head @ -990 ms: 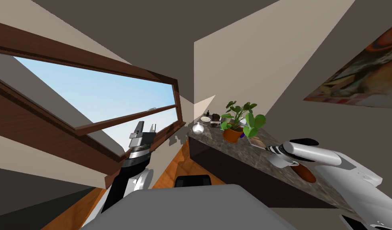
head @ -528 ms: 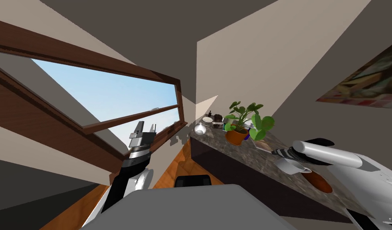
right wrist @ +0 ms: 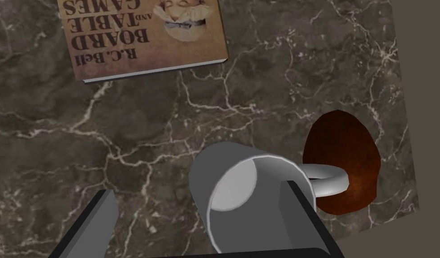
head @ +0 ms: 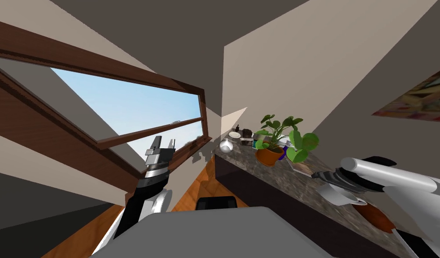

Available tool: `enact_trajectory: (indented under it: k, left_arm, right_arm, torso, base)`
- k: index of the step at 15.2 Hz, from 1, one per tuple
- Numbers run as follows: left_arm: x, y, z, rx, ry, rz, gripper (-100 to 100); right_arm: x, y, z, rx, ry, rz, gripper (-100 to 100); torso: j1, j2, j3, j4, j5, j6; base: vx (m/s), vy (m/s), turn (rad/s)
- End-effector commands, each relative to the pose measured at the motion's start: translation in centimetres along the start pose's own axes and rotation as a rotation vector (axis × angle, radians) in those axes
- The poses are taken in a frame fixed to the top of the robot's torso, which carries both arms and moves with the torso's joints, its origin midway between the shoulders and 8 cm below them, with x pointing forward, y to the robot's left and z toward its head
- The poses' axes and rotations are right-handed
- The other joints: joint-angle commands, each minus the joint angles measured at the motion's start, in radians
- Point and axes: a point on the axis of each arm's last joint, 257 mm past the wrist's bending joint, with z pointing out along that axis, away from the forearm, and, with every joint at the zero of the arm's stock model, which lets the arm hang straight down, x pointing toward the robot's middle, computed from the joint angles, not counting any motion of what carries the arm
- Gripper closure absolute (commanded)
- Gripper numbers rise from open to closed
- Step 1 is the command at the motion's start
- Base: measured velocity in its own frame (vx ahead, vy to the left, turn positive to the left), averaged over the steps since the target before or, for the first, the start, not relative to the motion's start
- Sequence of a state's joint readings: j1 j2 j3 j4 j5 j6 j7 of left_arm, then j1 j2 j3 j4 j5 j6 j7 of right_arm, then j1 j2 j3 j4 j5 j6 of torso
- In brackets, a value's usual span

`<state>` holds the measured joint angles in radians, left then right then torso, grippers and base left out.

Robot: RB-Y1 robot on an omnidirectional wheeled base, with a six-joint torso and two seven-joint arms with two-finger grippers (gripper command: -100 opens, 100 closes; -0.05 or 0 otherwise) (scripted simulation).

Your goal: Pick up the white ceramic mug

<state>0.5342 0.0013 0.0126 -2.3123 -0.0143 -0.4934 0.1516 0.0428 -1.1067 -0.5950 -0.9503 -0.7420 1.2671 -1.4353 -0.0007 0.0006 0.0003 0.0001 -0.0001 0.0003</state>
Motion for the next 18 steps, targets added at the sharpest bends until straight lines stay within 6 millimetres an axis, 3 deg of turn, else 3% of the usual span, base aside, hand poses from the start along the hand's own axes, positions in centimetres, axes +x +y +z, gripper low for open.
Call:
enact_trajectory:
  k: [1,12,13,18]
  left_arm:
    - [0.0,0.0,0.0,0.000,0.000,0.000,0]
    - [0.0,0.0,0.0,0.000,0.000,0.000,0]
    - [0.0,0.0,0.0,0.000,0.000,0.000,0]
    - [0.0,0.0,0.0,0.000,0.000,0.000,0]
  right_arm:
    - [-1.3,0.8,-0.4,0.017,-0.056,0.085,-100]
    - [-5.6,1.7,-1.6,0.066,-0.235,0.299,-100]
    - [-5.2,1.6,-1.4,0.061,-0.216,0.276,-100]
    - [-6.8,3.1,-0.4,0.064,-0.240,0.314,-100]
  torso:
    - [0.000,0.000,0.000,0.000,0.000,0.000]
    - [-0.003,0.001,0.000,0.000,-0.001,0.000]
    - [-0.004,0.000,0.000,0.000,-0.001,0.000]
    - [0.001,0.004,0.002,0.001,0.000,0.000]
  base:
    - [0.029,-0.025,0.073]
    - [0.025,-0.041,0.041]
    - [0.017,-0.041,0.014]
    - [-0.035,0.002,0.154]
